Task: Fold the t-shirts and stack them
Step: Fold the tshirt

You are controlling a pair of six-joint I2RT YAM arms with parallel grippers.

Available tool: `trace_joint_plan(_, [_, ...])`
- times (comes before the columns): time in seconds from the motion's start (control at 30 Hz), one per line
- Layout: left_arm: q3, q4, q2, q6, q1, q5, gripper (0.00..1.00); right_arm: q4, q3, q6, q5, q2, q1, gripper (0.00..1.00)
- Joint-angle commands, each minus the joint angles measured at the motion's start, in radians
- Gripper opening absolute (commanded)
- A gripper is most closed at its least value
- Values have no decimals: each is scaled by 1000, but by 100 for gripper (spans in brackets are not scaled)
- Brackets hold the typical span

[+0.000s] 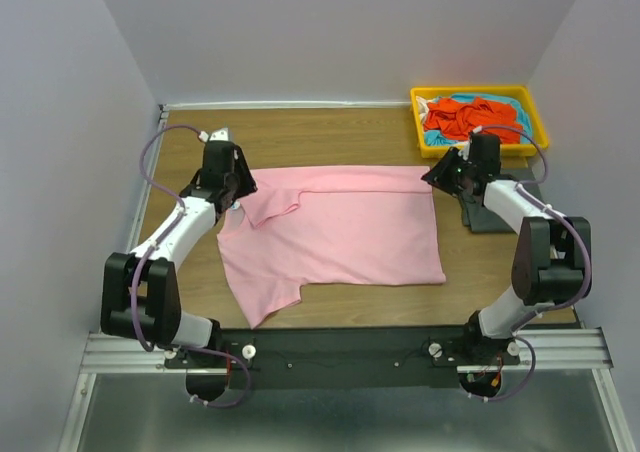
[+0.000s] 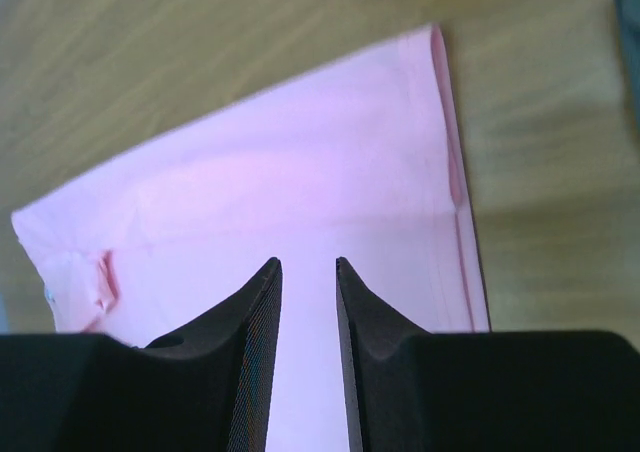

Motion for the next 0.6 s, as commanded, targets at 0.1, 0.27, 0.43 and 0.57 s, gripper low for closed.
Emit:
trace_joint_plan(0.1, [-189,-59,-39,-79,-24,12,46,-62,-203,-23,40,-83,7,35])
trace_joint_plan(0.27, [-278,-36,-108,-109,-27,-11,46,-63,-301,-38,62,-148,6,36])
trace_joint_plan(0.43, [-315,2,-55,-118,-27,3,46,-60,-323,-46,79,-94,7,36])
trace_joint_plan(0.57, [-338,34,1,-145,-25,-22,46,-51,-317,-46,146,-51,7,36])
